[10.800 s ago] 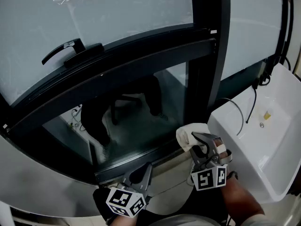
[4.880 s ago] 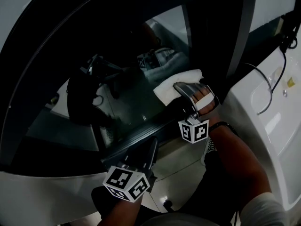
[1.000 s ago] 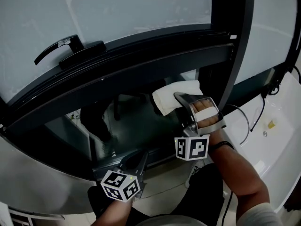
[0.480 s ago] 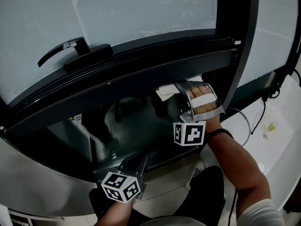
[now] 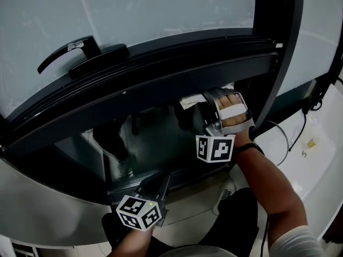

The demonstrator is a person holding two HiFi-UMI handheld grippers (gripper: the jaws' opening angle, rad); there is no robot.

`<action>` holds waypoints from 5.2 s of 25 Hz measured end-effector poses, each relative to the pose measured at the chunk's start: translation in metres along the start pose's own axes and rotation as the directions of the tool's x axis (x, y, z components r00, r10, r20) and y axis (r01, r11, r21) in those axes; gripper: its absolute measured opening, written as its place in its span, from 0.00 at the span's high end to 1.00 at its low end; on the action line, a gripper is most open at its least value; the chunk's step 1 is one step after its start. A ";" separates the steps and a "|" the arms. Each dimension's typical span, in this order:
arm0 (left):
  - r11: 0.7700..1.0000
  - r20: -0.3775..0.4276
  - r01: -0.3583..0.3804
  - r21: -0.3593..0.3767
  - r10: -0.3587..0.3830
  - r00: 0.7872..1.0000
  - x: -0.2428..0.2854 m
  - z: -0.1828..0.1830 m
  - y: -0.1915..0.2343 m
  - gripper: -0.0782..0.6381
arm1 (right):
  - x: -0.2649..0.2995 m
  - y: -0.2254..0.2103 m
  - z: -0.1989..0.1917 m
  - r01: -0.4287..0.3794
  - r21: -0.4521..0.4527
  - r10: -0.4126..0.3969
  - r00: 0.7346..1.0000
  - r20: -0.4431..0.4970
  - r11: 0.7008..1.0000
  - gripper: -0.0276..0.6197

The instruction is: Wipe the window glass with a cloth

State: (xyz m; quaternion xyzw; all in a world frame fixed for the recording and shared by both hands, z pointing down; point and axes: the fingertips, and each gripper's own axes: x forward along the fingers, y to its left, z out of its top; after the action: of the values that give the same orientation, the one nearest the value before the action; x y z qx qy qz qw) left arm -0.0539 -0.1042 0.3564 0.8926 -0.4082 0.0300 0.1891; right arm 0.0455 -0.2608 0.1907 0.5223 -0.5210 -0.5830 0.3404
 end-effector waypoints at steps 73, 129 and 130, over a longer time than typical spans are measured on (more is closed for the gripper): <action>1.000 -0.096 0.001 -0.013 -0.002 0.995 0.020 -0.039 -0.002 0.87 | -0.023 0.094 0.001 0.070 0.185 -0.083 0.995 0.064 0.980 0.80; 0.999 -0.160 -0.007 -0.050 -0.001 0.987 0.034 -0.076 0.010 0.87 | -0.048 0.186 -0.006 -0.036 0.198 0.026 0.998 0.054 0.980 0.77; 0.999 -0.162 -0.008 -0.050 0.000 0.987 0.034 -0.077 0.010 0.87 | -0.048 0.188 -0.006 -0.038 0.197 0.028 0.998 0.053 0.980 0.77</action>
State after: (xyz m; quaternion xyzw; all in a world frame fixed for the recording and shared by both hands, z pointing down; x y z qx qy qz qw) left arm -0.0309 -0.1067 0.4383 0.8813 -0.3938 0.0925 0.2442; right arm 0.0346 -0.2593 0.3844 0.5300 -0.5935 -0.5355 0.2831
